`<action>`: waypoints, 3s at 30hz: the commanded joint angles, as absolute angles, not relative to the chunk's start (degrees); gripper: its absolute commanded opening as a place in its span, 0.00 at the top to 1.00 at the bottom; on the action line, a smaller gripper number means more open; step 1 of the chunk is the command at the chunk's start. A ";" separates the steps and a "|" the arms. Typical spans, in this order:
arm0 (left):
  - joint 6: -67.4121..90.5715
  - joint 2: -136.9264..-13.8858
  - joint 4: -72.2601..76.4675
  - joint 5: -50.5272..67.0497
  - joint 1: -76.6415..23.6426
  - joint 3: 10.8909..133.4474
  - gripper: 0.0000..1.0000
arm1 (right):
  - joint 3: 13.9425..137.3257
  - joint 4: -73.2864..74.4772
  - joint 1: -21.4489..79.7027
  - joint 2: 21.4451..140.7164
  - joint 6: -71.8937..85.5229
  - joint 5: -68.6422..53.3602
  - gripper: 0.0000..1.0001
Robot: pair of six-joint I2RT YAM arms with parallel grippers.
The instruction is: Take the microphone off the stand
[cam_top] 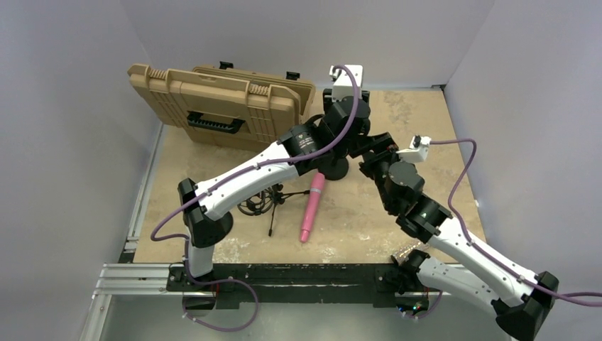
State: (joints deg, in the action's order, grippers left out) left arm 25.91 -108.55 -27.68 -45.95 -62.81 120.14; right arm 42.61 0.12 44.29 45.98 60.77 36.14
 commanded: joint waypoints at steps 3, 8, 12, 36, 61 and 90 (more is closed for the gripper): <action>36.79 -107.67 -28.71 -44.05 -63.36 126.29 1.00 | 41.61 -4.77 44.38 52.14 58.58 38.03 0.10; 36.12 -109.10 -29.01 -43.81 -64.10 126.13 1.00 | 41.67 -4.46 44.38 54.08 57.90 38.94 0.10; 33.47 -108.37 -26.00 -46.42 -65.42 122.66 1.00 | 41.40 -4.00 44.38 54.62 58.36 39.37 0.10; 10.95 -81.17 -10.42 28.39 -49.24 93.55 0.00 | 41.80 -1.65 44.47 51.13 57.39 31.87 0.10; -5.23 -94.05 -10.35 30.38 -47.04 102.28 0.40 | 40.49 2.66 44.45 43.77 58.67 29.19 0.11; -6.98 -98.47 -15.54 39.38 -44.38 105.24 0.21 | 39.81 2.16 44.47 42.84 58.08 28.30 0.11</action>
State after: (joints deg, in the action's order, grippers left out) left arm -5.23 -97.23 -15.92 38.59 -44.84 103.07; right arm 39.97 3.05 44.25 43.68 58.04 28.80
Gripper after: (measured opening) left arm 0.808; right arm 0.891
